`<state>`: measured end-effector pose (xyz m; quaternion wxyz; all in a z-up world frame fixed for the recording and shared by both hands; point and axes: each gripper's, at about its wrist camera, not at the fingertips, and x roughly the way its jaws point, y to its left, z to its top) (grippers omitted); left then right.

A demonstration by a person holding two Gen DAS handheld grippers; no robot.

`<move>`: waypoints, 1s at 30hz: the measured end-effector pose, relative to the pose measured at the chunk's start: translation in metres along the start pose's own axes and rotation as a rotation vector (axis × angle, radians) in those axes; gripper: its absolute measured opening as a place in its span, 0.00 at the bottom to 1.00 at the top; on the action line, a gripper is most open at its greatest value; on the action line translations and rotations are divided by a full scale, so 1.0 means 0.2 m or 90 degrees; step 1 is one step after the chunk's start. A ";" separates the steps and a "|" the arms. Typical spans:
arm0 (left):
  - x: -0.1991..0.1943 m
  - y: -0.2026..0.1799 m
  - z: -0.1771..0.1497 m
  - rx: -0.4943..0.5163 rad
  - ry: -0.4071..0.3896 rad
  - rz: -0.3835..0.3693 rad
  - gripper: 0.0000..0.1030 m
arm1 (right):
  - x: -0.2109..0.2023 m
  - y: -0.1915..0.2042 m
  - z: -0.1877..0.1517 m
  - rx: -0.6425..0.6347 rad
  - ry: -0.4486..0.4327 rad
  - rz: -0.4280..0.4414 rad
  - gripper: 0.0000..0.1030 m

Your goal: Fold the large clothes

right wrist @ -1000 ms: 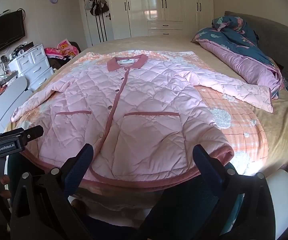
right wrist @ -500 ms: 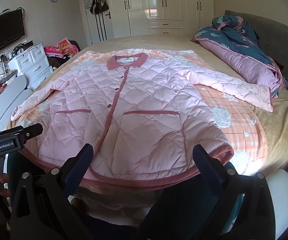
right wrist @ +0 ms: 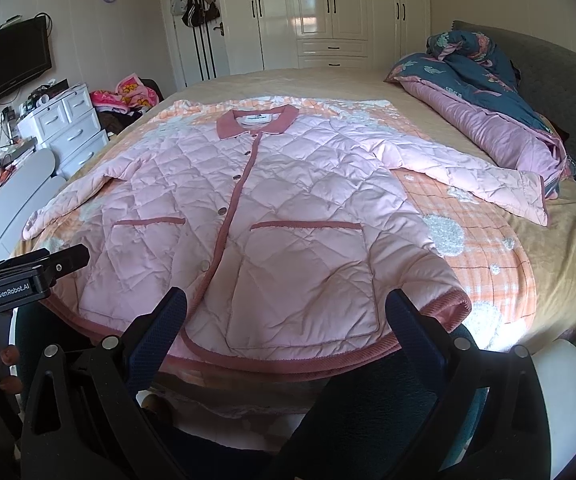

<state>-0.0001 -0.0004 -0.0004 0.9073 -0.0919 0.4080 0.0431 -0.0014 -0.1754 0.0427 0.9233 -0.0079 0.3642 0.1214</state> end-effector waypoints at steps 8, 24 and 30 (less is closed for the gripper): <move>-0.01 -0.03 0.04 0.000 -0.001 -0.002 0.91 | 0.00 0.00 0.00 0.000 0.001 0.000 0.96; -0.02 -0.08 0.07 0.001 -0.001 -0.004 0.91 | 0.00 0.00 0.00 -0.002 0.001 -0.001 0.96; 0.00 -0.11 0.04 0.001 0.001 -0.007 0.91 | 0.00 0.00 0.00 -0.001 0.001 -0.003 0.96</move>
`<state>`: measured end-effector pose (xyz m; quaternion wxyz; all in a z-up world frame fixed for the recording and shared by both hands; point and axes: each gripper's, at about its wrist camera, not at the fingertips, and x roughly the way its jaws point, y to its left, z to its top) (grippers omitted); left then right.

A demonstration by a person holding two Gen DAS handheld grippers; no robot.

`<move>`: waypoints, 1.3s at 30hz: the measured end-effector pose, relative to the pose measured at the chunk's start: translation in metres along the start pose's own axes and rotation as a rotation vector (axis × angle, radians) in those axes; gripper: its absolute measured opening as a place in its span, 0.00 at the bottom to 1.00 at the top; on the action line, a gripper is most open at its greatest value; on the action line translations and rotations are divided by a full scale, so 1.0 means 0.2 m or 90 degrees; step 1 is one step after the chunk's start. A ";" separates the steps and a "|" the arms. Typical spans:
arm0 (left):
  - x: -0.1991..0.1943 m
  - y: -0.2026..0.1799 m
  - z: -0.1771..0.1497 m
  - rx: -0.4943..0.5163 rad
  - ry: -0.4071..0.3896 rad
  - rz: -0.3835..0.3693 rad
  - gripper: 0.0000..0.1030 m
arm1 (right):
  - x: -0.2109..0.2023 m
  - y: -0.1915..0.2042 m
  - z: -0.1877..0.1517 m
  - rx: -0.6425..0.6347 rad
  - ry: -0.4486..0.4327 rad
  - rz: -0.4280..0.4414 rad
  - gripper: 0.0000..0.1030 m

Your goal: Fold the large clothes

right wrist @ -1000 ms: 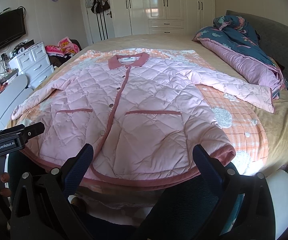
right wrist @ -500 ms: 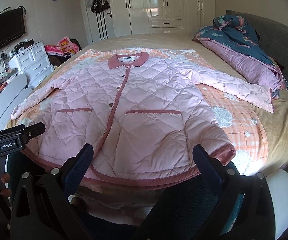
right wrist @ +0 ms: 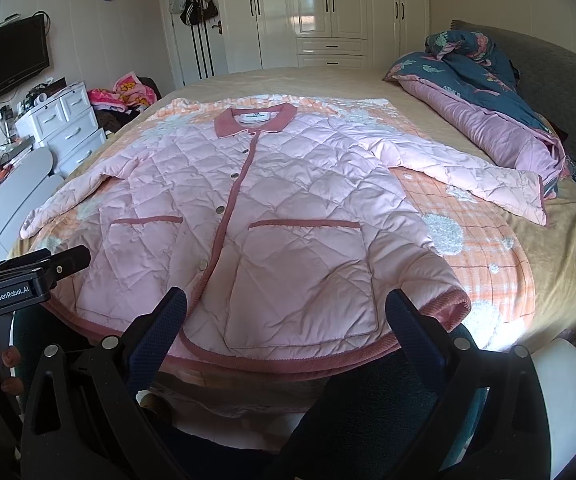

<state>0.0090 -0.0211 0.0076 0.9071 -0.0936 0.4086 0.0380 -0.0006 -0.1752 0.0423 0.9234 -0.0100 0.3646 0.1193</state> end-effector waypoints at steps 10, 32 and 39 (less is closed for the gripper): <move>0.09 0.04 0.06 -0.008 0.011 -0.016 0.91 | 0.08 0.01 0.08 -0.011 0.019 0.000 0.96; 0.36 -0.05 0.63 -0.011 -0.006 -0.022 0.91 | 0.38 -0.05 0.64 0.016 0.002 -0.031 0.96; 0.47 -0.11 0.81 -0.011 -0.007 -0.009 0.91 | 0.49 -0.15 0.85 0.051 -0.018 -0.050 0.96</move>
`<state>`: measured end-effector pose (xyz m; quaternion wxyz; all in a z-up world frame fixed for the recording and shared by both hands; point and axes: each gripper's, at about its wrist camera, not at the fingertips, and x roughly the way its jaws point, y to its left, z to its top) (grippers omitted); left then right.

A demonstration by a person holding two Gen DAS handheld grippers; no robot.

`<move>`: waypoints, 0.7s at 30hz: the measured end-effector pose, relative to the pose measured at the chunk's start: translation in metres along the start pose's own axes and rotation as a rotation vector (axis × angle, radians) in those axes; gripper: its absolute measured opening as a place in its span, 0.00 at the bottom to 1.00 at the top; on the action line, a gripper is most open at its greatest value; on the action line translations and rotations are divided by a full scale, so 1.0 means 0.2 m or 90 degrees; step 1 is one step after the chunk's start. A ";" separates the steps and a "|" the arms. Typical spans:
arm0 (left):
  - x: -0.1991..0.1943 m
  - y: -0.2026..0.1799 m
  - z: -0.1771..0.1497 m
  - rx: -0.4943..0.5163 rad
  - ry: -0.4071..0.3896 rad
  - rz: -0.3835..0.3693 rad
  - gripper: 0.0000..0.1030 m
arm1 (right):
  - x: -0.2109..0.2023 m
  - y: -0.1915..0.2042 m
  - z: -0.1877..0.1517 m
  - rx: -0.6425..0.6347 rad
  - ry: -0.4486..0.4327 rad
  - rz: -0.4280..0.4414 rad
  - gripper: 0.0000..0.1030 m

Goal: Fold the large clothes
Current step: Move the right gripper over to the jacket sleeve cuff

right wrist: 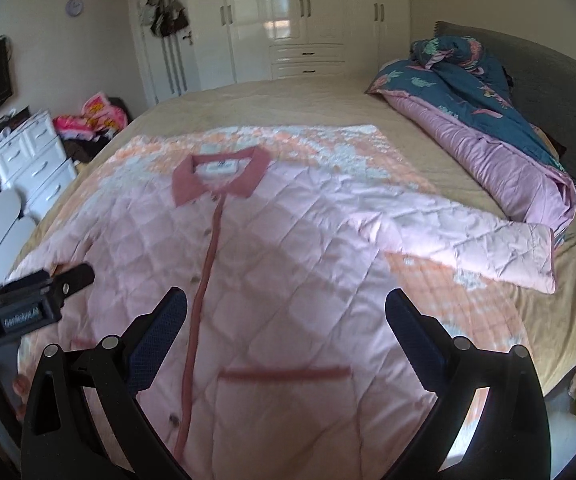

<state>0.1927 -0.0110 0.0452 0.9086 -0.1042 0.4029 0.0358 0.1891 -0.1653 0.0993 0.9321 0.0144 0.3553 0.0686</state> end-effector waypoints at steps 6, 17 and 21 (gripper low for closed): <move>0.12 -0.06 0.13 0.001 0.009 -0.001 0.91 | 0.10 -0.10 0.19 0.046 -0.027 -0.002 0.96; 0.36 -0.19 0.31 0.014 0.025 0.007 0.91 | 0.42 -0.43 0.38 0.173 -0.029 -0.059 0.96; 0.49 -0.26 0.36 0.024 0.042 0.009 0.91 | 0.59 -0.62 0.35 0.225 -0.009 -0.095 0.96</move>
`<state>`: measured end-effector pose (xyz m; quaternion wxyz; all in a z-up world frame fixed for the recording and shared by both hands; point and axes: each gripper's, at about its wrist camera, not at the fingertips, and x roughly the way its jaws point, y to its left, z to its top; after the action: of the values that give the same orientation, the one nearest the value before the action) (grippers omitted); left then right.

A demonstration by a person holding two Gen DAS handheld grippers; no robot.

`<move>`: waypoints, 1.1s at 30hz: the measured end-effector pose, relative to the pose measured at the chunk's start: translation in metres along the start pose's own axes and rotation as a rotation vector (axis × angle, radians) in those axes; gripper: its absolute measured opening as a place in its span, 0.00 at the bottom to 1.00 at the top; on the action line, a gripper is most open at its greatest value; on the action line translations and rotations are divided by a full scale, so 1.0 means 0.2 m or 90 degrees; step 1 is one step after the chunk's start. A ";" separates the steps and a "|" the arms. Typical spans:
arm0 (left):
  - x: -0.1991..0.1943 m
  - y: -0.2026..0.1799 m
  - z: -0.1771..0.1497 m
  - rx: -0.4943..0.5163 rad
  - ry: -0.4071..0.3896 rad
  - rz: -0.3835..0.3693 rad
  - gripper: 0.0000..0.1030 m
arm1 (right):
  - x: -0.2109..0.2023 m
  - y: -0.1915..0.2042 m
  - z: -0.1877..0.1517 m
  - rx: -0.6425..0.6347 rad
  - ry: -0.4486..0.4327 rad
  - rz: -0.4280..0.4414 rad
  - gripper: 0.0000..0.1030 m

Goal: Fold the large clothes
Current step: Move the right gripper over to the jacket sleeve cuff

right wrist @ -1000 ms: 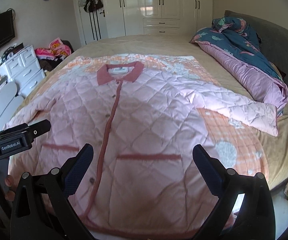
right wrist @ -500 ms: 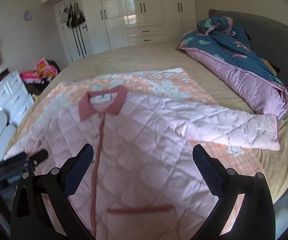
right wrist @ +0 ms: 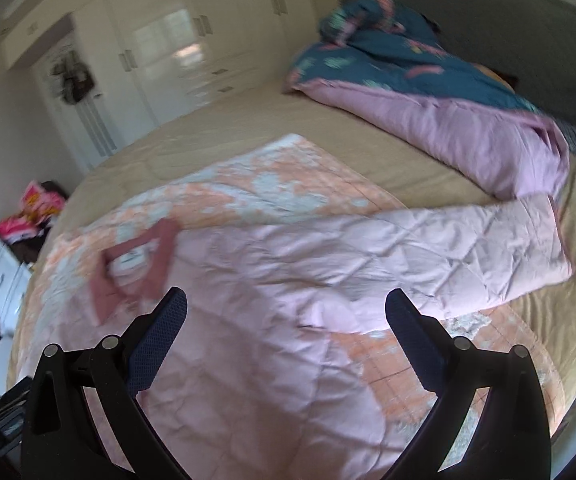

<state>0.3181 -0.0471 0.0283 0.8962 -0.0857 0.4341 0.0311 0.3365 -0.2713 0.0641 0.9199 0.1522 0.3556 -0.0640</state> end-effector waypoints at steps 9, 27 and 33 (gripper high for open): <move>0.26 -0.14 0.07 -0.004 0.016 0.000 0.91 | 0.28 -0.39 0.01 0.103 0.029 -0.097 0.96; 0.60 -0.23 0.13 -0.030 0.061 0.023 0.91 | 0.44 -1.19 -0.04 0.388 0.050 -0.217 0.96; 0.66 -0.24 0.13 -0.012 0.073 0.021 0.91 | 0.52 -1.40 -0.07 0.500 0.053 -0.215 0.96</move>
<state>0.4267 -0.0922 -0.0535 0.8684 -0.0884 0.4859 0.0447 0.3401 -0.5332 -0.0815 0.7536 0.4330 0.3607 -0.3383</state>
